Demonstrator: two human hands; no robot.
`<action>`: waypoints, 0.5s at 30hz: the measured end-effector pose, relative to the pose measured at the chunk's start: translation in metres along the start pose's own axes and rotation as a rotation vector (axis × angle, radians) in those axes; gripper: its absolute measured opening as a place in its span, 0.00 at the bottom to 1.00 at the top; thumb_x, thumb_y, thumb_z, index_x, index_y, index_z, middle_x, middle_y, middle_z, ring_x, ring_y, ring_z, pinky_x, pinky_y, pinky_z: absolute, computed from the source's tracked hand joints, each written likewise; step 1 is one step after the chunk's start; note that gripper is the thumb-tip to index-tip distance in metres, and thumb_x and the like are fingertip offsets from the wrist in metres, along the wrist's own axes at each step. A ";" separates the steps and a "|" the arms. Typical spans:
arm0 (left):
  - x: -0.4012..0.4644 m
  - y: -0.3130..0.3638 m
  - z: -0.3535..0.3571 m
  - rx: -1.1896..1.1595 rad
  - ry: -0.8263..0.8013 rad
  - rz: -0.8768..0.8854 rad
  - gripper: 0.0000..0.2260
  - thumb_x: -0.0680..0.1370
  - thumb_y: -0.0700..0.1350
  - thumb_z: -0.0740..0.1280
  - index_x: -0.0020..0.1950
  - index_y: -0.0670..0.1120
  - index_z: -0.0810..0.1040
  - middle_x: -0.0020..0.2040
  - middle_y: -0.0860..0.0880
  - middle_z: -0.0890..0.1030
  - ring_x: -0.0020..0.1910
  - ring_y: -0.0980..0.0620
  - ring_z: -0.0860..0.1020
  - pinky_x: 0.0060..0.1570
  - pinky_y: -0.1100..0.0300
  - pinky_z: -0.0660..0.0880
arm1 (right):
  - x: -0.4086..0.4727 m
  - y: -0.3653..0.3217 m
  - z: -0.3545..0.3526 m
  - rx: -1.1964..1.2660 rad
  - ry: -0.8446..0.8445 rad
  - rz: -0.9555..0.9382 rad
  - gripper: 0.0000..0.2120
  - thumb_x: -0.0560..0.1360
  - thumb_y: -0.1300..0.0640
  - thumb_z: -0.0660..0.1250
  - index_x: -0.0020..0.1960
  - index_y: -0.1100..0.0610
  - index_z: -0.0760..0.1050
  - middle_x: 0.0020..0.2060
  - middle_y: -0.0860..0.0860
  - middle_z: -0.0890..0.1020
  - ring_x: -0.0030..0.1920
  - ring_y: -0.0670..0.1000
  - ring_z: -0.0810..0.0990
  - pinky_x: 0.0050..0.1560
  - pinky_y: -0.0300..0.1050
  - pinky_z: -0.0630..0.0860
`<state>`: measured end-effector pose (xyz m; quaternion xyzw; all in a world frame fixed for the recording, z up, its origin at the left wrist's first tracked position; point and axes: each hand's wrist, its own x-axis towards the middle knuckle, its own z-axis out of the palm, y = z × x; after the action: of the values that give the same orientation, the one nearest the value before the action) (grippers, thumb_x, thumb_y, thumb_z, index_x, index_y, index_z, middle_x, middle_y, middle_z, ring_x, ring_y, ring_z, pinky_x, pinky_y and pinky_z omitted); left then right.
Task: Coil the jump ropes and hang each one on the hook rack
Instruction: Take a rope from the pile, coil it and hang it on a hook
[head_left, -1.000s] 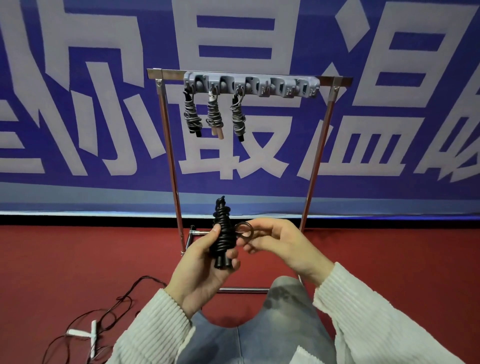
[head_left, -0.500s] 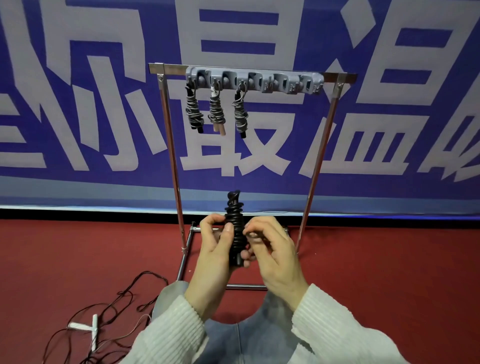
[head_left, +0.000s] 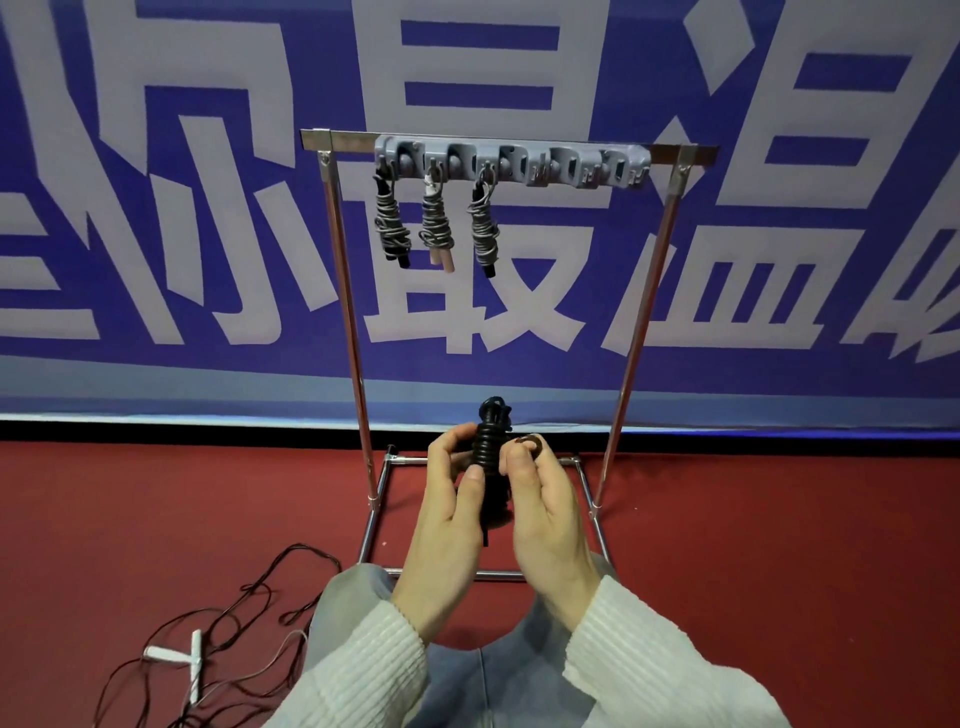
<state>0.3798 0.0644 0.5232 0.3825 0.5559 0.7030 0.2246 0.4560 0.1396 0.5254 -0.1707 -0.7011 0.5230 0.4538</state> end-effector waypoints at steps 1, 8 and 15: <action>0.001 0.001 0.001 -0.041 0.008 -0.026 0.12 0.86 0.44 0.58 0.66 0.56 0.72 0.59 0.51 0.80 0.58 0.52 0.81 0.51 0.57 0.80 | 0.001 -0.004 0.000 0.012 0.021 0.022 0.14 0.82 0.41 0.56 0.43 0.44 0.74 0.38 0.45 0.80 0.40 0.46 0.80 0.43 0.44 0.76; 0.006 -0.002 -0.002 0.064 0.086 0.045 0.14 0.86 0.40 0.59 0.66 0.57 0.73 0.54 0.53 0.82 0.51 0.50 0.83 0.48 0.54 0.82 | -0.001 -0.019 0.006 0.305 -0.100 0.166 0.18 0.85 0.51 0.53 0.49 0.59 0.77 0.33 0.43 0.75 0.34 0.40 0.74 0.38 0.33 0.71; 0.011 -0.002 -0.015 0.188 0.123 0.072 0.13 0.85 0.41 0.58 0.58 0.59 0.74 0.48 0.51 0.82 0.38 0.45 0.81 0.37 0.44 0.80 | 0.004 -0.010 0.006 0.440 0.010 0.253 0.13 0.84 0.58 0.62 0.62 0.56 0.83 0.37 0.48 0.73 0.33 0.43 0.67 0.38 0.39 0.67</action>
<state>0.3613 0.0644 0.5230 0.3777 0.6180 0.6776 0.1276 0.4511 0.1348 0.5356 -0.1568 -0.5412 0.7145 0.4146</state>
